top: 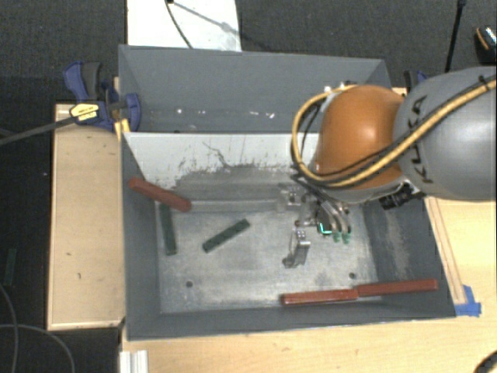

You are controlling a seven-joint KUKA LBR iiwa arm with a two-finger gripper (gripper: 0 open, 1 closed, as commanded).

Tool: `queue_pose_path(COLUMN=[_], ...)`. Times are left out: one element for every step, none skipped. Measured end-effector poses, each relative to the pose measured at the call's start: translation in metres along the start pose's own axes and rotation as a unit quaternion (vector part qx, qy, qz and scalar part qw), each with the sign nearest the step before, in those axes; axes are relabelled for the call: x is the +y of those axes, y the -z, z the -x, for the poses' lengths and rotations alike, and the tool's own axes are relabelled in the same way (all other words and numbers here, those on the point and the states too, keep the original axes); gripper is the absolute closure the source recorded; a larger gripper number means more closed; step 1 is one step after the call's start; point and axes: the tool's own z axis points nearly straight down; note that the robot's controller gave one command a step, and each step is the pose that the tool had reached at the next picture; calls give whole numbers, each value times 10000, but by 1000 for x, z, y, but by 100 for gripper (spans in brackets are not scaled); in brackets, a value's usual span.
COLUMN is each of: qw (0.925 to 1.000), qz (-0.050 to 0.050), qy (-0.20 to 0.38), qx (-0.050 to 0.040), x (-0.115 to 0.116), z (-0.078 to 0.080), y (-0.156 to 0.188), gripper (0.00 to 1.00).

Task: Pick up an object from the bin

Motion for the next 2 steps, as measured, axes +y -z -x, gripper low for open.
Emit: queue_pose_path(qw=[10000, 9999], qz=[5, 23], qy=[-29, -117], qx=[-25, -48], x=[29, 99], z=[52, 45], y=[-95, -105], gripper=[0, 0])
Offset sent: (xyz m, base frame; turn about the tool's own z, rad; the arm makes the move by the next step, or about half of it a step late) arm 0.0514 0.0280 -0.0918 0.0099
